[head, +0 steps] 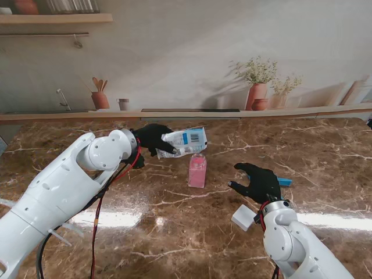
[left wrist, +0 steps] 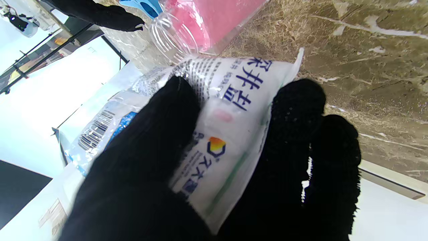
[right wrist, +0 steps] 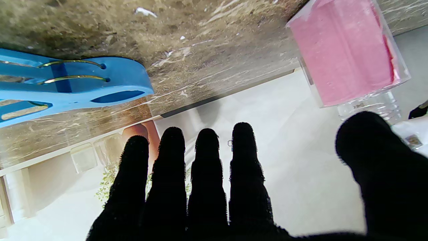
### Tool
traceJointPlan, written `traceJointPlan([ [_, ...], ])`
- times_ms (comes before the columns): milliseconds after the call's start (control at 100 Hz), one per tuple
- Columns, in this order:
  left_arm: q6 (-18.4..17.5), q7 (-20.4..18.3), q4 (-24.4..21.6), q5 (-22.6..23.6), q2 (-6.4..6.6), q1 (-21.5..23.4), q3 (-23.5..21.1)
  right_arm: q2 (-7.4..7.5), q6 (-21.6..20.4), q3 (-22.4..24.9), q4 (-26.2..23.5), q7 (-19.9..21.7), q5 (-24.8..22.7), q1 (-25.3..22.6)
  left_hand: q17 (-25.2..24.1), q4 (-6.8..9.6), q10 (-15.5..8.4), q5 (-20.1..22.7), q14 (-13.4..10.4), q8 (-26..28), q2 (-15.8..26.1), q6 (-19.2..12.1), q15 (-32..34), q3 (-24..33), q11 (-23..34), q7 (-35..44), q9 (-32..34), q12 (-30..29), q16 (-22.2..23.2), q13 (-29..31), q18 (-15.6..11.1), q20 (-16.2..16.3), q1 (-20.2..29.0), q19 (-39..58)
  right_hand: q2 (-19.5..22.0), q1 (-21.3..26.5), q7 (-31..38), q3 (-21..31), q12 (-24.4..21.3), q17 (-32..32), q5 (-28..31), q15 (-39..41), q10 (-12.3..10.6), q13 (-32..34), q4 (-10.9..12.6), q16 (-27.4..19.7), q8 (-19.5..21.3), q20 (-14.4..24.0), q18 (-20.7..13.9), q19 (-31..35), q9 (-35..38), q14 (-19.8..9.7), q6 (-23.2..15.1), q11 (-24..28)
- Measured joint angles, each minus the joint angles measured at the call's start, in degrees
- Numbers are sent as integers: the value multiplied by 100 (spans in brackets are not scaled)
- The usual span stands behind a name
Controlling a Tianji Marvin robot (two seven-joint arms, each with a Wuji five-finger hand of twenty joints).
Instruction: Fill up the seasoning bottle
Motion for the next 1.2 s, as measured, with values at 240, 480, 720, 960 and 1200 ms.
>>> traceJointPlan([
  [240, -980, 859, 548, -505, -170, 221, -194, 19, 103, -22, -192, 79, -121, -12, -274, 0, -11, -7, 0, 62, 3, -18, -96, 0, 13, 0, -43, 94, 12, -180, -66, 13, 0, -162, 1, 12, 0, 0, 0, 1, -2, 14, 3, 0, 0, 0, 0, 0, 0, 0, 0, 0, 15, 4],
  [480, -1200, 1363, 586, -1313, -373, 639, -340, 29, 144, 14, -647, 80, -409, -35, -652, 14, -60, -91, 21, 118, 122, -25, -308, -300, -36, 38, -160, 304, 120, -540, -194, 91, 140, -467, -213, 439, -2, 13, 143, 419, -70, 660, 14, 510, 0, 544, 5, 976, 229, 990, 154, 73, 370, 233],
  [720, -1474, 1608, 178, -2336, -496, 1217, -401, -3, 108, 126, -1303, 125, 413, -10, -1217, 169, -118, -143, 133, 120, 300, -26, -683, -1229, -329, 40, -383, 550, 201, -1097, -385, 146, 721, -947, -577, 935, -80, -229, 272, 1006, -369, 1243, 195, 1120, 10, 946, 70, 1811, 289, 1997, 276, 75, 839, 397],
  [960, -1881, 1473, 96, -3342, -632, 1554, -322, -154, 93, 38, -1592, 197, 1329, 152, -1573, 170, -139, -146, 184, 120, 336, -26, -829, -1324, -405, 36, -386, 591, 202, -1386, -471, 146, 787, -1133, -802, 1097, -236, -622, 362, 1018, -745, 1211, 263, 1213, -32, 991, -2, 1813, 365, 2193, 272, 130, 1245, 609],
  [1200, -2069, 1434, 128, -3646, -717, 1756, -225, -261, -211, -128, -1667, 167, 2303, 271, -1647, 170, -141, -145, 207, 121, 336, -26, -832, -1324, -412, 36, -386, 605, 202, -1478, -473, 146, 789, -1173, -963, 1748, 536, -593, 1285, 1614, 152, 2787, 70, 2091, -97, 2006, -104, 2096, 394, 3318, 1604, 5, 832, 1648],
])
